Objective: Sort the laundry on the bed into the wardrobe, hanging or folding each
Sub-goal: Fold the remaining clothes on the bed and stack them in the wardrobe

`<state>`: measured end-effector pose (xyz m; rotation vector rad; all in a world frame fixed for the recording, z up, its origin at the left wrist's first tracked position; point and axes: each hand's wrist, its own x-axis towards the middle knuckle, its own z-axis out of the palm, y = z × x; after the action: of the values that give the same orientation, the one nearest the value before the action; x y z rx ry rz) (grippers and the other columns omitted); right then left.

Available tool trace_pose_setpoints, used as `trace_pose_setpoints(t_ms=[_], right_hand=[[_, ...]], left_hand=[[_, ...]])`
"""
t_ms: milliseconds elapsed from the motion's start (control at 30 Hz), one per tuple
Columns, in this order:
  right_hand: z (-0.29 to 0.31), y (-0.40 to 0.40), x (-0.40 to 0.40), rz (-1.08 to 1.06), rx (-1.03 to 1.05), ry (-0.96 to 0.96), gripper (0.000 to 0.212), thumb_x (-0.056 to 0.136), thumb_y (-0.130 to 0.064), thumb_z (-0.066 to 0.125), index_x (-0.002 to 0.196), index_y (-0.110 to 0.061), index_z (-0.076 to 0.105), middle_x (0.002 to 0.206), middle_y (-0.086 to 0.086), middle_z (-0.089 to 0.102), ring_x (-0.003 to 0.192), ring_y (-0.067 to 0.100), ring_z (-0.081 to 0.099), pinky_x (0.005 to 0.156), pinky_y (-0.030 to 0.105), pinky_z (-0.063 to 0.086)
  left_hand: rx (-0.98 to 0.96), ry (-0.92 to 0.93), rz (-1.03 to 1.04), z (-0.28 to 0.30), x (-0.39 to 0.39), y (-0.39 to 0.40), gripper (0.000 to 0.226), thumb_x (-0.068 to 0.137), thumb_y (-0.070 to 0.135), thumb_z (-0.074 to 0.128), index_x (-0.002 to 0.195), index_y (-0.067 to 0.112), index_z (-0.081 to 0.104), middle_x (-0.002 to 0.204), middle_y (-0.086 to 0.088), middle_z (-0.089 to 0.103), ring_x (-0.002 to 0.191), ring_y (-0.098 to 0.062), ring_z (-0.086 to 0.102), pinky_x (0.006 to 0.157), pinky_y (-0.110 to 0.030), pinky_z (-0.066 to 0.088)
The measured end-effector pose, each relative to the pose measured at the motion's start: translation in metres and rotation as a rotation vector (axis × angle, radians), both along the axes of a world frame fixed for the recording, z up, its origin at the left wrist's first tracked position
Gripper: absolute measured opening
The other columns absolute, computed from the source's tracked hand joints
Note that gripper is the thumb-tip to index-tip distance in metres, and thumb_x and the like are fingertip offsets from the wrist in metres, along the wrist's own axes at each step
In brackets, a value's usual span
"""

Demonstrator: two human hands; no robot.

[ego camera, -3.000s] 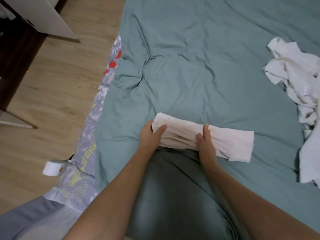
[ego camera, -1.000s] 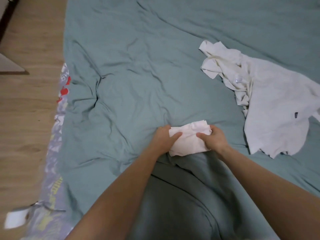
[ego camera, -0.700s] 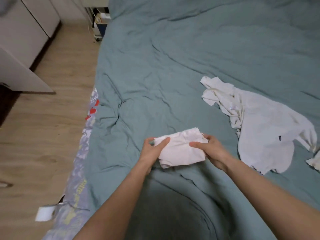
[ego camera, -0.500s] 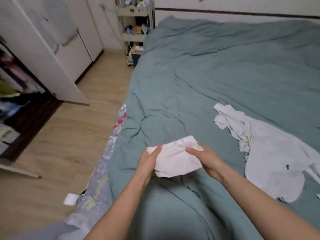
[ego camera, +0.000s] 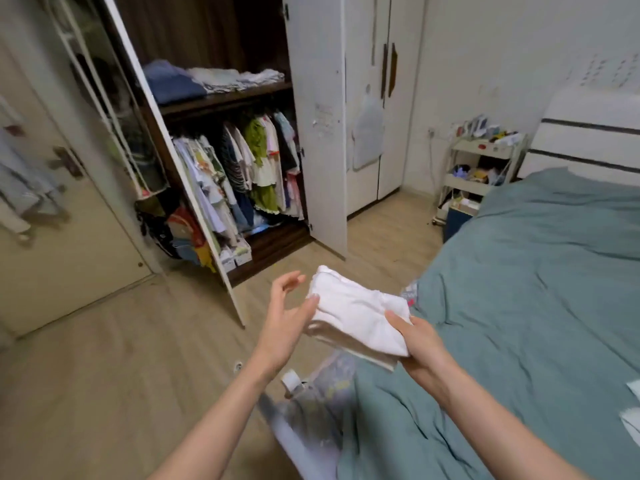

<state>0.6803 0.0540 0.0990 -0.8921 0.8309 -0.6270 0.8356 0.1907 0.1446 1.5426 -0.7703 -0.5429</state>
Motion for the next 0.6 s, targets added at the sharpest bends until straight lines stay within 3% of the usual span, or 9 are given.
trace_pose_setpoints(t_ms=[100,200,267,333,467,600], right_hand=[[0.008,0.018,0.055,0.078,0.095,-0.041,0.014,0.094,-0.002,0.054,0.105,0.004,0.061,0.074,0.002,0.074,0.063,0.012,0.07,0.052,0.02,0.054],[0.012,0.043,0.123,0.135,0.179,-0.051,0.02,0.093,0.001,0.054,0.112,0.008,0.059,0.076,0.007,0.073,0.058,0.013,0.069,0.048,0.022,0.054],[0.009,0.059,0.172,0.133,0.215,-0.054,0.025,0.092,0.001,0.055,0.116,0.01,0.057,0.091,0.013,0.07,0.059,0.014,0.069,0.047,0.024,0.054],[0.004,0.074,0.219,0.132,0.249,-0.078,0.031,0.092,0.0,0.056,0.121,0.011,0.055,0.102,0.016,0.068,0.064,0.016,0.07,0.05,0.026,0.055],[-0.001,0.095,0.303,0.164,0.267,-0.128,0.03,0.093,-0.004,0.055,0.123,0.003,0.056,0.108,0.013,0.068,0.078,0.017,0.071,0.059,0.027,0.058],[0.004,0.096,0.366,0.1,0.216,-0.123,0.026,0.094,-0.004,0.054,0.119,0.004,0.058,0.108,0.014,0.068,0.08,0.017,0.069,0.062,0.028,0.057]], left_hand=[[-0.047,0.076,-0.075,0.009,0.038,0.044,0.052,0.081,0.003,0.072,0.123,0.02,0.047,0.129,0.026,0.048,0.099,-0.012,0.069,0.077,-0.025,0.056],[-0.069,0.03,0.031,0.008,0.097,0.071,0.041,0.075,0.001,0.077,0.107,0.013,0.055,0.134,0.021,0.046,0.102,-0.014,0.068,0.079,-0.03,0.057],[-0.05,-0.074,0.095,0.005,0.143,0.089,0.034,0.071,0.003,0.081,0.097,0.012,0.062,0.131,0.011,0.051,0.106,-0.012,0.065,0.083,-0.028,0.056],[-0.022,-0.2,0.12,0.001,0.189,0.105,0.028,0.071,0.004,0.082,0.091,0.014,0.067,0.12,0.003,0.056,0.106,-0.006,0.061,0.086,-0.02,0.051],[0.016,-0.355,0.199,-0.001,0.279,0.13,0.022,0.071,-0.001,0.079,0.076,0.016,0.067,0.092,0.003,0.06,0.084,-0.001,0.06,0.074,-0.013,0.048],[0.154,-0.56,0.104,0.002,0.359,0.135,0.031,0.067,-0.009,0.07,0.066,0.021,0.061,0.068,0.01,0.054,0.064,-0.002,0.051,0.058,-0.021,0.044]])
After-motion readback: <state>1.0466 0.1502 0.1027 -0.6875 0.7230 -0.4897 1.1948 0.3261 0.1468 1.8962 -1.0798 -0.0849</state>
